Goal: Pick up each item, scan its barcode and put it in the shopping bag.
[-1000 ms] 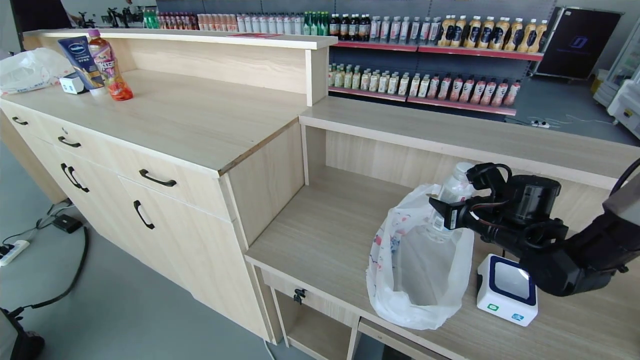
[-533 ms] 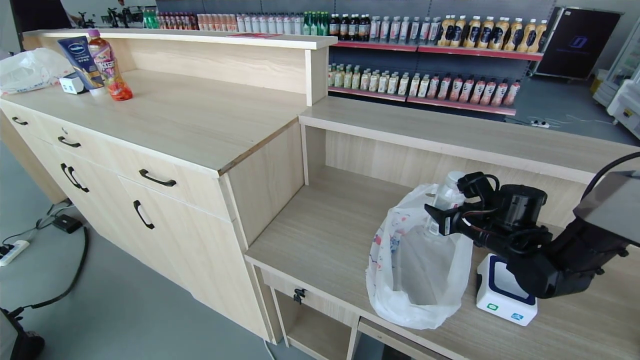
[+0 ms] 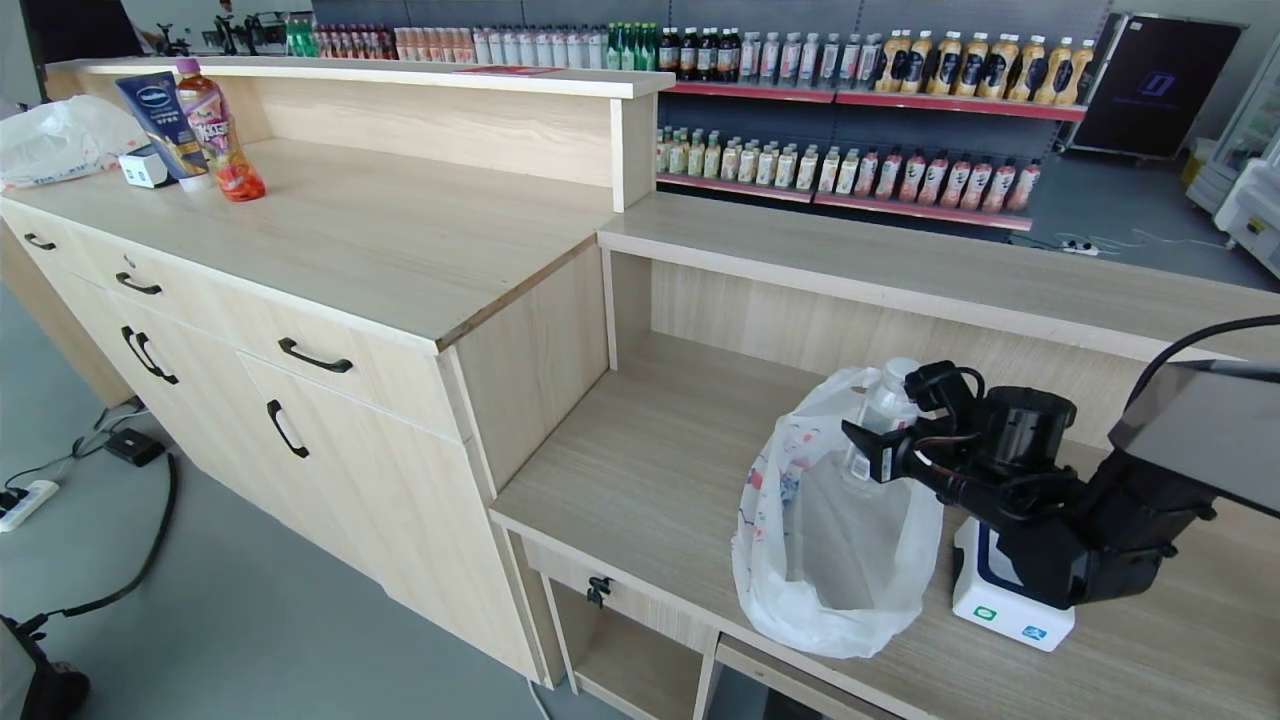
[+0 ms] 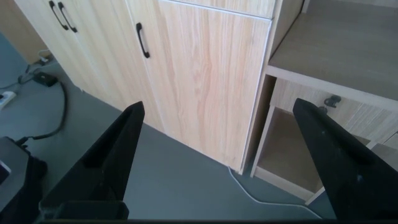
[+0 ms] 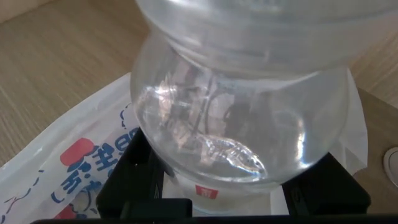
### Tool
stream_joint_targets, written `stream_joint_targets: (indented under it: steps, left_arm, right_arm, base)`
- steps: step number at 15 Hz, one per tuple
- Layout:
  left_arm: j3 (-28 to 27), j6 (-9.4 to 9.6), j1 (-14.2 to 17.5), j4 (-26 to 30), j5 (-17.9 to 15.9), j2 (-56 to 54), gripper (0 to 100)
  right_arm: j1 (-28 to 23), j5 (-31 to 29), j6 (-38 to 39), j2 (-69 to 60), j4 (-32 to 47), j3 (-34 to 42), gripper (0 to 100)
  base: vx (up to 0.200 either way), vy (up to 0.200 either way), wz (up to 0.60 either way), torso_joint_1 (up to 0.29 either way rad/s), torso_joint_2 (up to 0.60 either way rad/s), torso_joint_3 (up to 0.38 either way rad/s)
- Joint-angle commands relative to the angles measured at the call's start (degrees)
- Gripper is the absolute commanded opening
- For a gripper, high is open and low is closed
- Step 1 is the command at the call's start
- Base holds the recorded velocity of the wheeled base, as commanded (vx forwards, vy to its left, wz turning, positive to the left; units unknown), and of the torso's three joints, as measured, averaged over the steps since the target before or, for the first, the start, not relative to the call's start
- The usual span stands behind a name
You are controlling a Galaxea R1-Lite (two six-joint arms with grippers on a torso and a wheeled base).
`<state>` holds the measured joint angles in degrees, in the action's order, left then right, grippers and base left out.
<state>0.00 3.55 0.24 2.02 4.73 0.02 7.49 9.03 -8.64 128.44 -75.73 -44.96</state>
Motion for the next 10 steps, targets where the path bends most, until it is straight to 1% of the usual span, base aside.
stream_joint_targets:
  steps: [1,10]
  left_arm:
    - [0.0,-0.03,0.02,0.0,0.02,-0.02,100]
    - [0.0,0.06,0.02,0.0,0.02,-0.02,100]
  right_arm:
    - [-0.01,0.02,-0.06,1.2,-0.21,-0.13,0]
    - [-0.28,0.02,-1.11,2.87,-0.3,-0.04,0]
  base:
    - [0.0,0.0,0.0,0.0,0.0,0.0]
    - [0.0,0.0,0.0,0.0,0.0,0.0]
